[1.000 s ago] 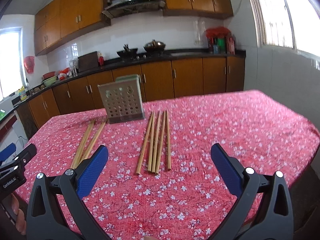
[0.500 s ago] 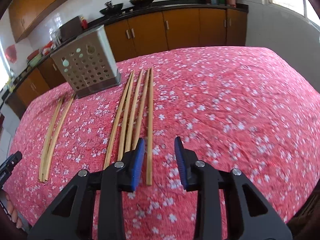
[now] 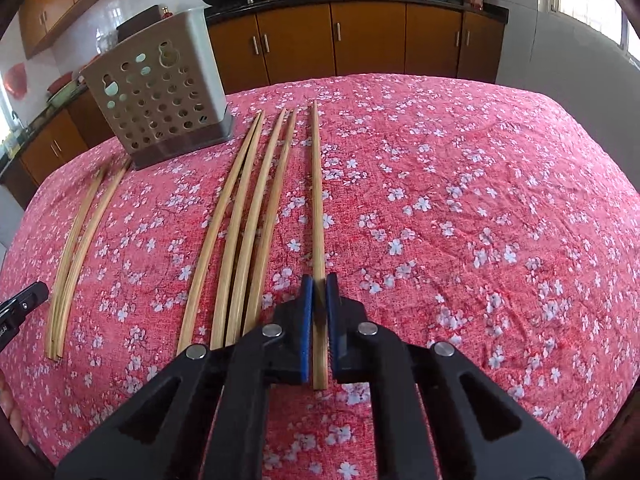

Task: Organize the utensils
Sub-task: 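Grasp one bamboo chopstick with the left tool while the right tool grasps another, then lift the chopsticks and lower them into the perforated holder with both tools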

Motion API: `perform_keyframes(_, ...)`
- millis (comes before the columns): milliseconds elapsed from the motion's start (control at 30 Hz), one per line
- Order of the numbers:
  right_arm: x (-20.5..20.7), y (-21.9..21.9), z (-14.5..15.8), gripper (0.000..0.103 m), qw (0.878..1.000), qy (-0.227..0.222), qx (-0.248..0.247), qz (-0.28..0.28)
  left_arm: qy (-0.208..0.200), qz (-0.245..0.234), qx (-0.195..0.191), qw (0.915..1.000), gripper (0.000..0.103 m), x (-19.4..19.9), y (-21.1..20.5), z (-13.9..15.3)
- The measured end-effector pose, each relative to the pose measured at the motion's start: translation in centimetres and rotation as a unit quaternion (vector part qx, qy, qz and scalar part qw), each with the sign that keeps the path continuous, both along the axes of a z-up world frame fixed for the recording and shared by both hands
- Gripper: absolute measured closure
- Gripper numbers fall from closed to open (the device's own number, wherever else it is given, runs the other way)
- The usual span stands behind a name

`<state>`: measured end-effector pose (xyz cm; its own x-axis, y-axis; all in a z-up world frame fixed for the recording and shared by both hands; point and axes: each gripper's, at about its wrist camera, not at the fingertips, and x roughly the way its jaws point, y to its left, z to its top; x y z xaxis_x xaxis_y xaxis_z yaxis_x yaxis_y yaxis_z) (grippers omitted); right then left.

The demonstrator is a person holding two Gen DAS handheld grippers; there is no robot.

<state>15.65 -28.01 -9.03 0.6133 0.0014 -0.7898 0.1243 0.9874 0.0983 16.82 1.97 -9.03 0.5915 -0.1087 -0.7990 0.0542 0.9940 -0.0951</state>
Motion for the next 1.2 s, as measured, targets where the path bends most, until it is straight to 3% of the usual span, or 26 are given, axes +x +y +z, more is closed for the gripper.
perform_keyframes(500, -0.3, 0.5, 0.0, 0.095, 1.0, -0.005, -0.01, 0.012, 0.011, 0.002, 0.005, 0.9999, 0.093, 0.4, -0.5, -0.6)
perform_keyframes(600, 0.0, 0.3, 0.0, 0.095, 1.0, -0.004, -0.024, 0.017, 0.01, 0.011, 0.022, 0.9996, 0.094, 1.2, 0.3, -0.7)
perform_keyframes(900, 3.7, -6.2, -0.1, 0.095, 0.998, -0.001, -0.034, -0.057, -0.001, 0.053, 0.045, 0.9976, 0.092, 4.6, 5.0, -0.7)
perform_keyframes(1200, 3.2, -6.8, -0.2, 0.095, 0.998, -0.011, -0.035, -0.057, -0.013, 0.053, 0.037, 0.9978, 0.091, 3.7, 5.1, -0.5)
